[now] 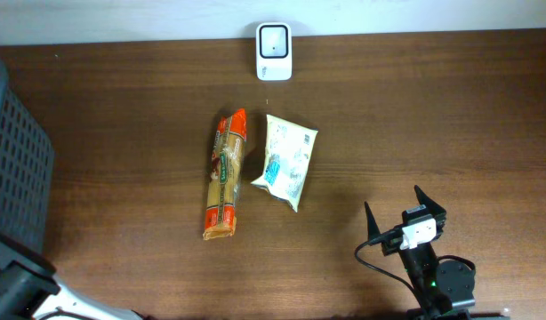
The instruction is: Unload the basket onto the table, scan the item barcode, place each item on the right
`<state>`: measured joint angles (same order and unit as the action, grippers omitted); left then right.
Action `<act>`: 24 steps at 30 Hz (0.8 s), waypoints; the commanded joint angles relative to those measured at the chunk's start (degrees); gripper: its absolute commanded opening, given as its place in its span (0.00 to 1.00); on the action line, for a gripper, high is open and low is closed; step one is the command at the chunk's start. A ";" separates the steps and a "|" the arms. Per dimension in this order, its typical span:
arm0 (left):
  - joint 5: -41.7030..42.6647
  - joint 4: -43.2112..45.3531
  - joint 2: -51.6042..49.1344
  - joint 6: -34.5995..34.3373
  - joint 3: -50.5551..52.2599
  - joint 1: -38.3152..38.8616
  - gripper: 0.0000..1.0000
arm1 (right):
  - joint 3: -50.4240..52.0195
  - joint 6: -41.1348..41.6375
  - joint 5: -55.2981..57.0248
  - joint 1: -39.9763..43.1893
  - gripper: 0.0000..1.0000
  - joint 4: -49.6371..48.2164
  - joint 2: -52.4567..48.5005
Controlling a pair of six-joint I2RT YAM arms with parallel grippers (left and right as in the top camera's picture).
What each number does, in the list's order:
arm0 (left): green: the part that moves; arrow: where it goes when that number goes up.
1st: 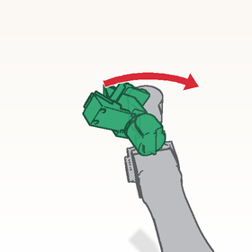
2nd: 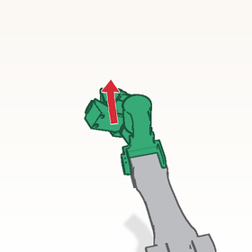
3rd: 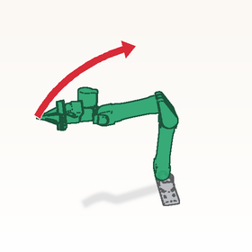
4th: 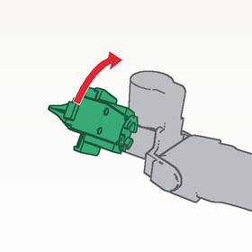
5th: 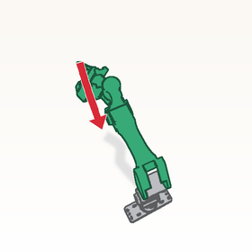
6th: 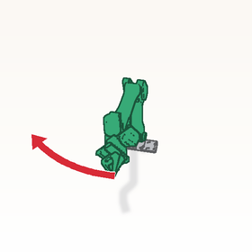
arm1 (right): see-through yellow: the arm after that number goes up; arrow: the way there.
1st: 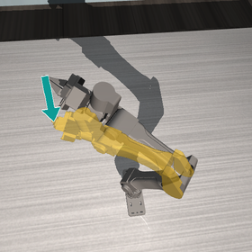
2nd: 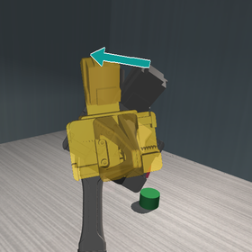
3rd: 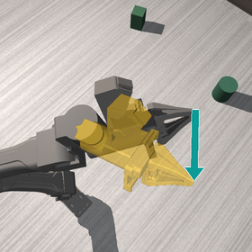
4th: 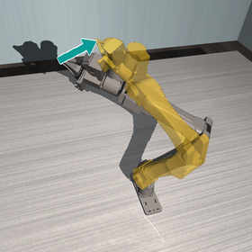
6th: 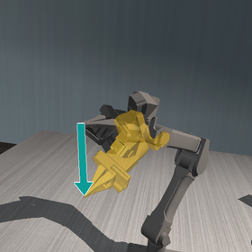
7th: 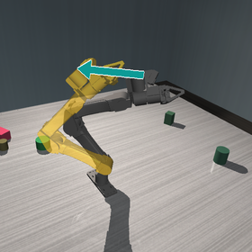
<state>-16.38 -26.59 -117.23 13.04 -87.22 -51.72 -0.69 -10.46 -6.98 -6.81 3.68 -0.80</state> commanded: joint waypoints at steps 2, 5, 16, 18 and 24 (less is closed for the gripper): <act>7.85 0.35 9.20 -7.26 -0.22 4.94 0.00 | 0.37 0.66 -0.33 -0.35 0.98 0.22 0.39; 7.85 0.02 11.61 -7.45 -0.22 5.49 0.00 | 0.37 0.66 -0.33 -0.35 0.99 0.20 0.39; 15.23 -0.61 25.62 -10.56 -6.16 7.48 0.00 | 0.37 0.66 -0.33 -0.35 0.98 0.22 0.39; 15.61 -3.85 31.80 -11.80 -6.16 11.96 0.00 | 0.37 0.66 -0.33 -0.35 0.98 0.22 0.39; 20.50 -14.23 35.12 -14.80 -5.53 31.54 0.00 | 0.37 0.66 -0.33 -0.35 0.98 0.22 0.39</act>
<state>-0.51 -37.12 -80.55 1.21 -93.14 -29.50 -0.69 -10.44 -6.98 -6.81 3.68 -0.80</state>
